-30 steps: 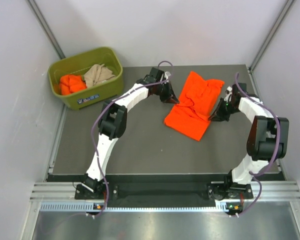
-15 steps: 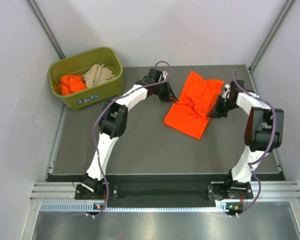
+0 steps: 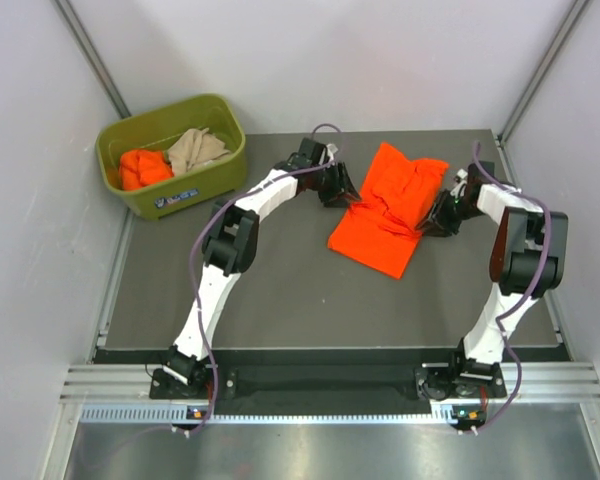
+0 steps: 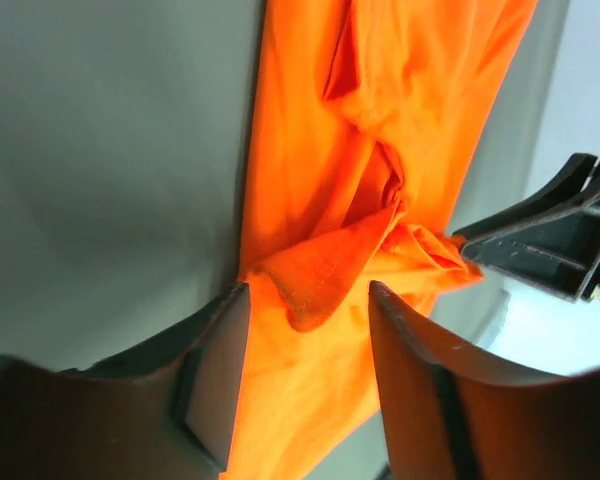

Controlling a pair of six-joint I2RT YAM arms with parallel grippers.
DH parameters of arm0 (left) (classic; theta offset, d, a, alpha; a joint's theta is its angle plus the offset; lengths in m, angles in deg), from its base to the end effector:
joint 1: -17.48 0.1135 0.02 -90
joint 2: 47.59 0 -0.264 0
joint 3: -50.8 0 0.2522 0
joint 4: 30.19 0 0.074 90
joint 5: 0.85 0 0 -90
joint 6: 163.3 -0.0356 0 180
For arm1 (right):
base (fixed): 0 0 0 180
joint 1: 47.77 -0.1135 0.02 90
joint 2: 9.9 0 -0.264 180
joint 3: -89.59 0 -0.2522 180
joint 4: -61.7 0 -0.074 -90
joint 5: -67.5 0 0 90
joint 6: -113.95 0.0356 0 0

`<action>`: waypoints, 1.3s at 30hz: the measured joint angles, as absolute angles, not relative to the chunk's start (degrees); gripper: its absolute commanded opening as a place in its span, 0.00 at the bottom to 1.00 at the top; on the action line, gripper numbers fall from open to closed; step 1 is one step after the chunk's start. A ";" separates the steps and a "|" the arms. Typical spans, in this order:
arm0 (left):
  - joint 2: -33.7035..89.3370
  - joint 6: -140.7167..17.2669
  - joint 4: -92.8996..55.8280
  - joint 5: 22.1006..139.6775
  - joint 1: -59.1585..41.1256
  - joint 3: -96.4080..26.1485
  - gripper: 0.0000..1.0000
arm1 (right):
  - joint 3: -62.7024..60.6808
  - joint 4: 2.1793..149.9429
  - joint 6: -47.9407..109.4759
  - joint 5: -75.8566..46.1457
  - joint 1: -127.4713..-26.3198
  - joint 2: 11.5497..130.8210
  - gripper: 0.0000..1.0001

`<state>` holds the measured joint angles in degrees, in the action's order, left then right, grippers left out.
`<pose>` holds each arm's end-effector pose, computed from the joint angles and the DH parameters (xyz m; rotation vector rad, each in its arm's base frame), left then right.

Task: Fold and stack the t-shirts
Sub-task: Fold the tshirt

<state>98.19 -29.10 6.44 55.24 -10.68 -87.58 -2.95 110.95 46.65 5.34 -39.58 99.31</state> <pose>0.4868 -0.2831 0.1575 -0.0291 2.5608 -1.2610 0.3740 -0.0370 0.1696 0.6299 2.7134 0.7431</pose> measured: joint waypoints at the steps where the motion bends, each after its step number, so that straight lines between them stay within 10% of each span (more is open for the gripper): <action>1: 98.19 -30.39 7.56 56.33 -10.70 -88.50 0.61 | -2.54 110.49 46.94 5.86 -38.86 100.08 0.44; 7: 91.13 -41.95 14.33 62.21 -9.26 -84.17 0.63 | 3.67 111.52 48.36 4.73 -35.06 103.14 0.63; 22: 68.79 -49.51 14.81 58.76 -8.89 -51.23 0.51 | 4.78 117.51 56.92 -15.69 -65.07 91.53 0.59; 39: 62.21 -51.22 16.52 58.80 -8.87 -46.38 0.51 | 13.33 118.38 68.29 -31.86 -67.25 108.01 0.60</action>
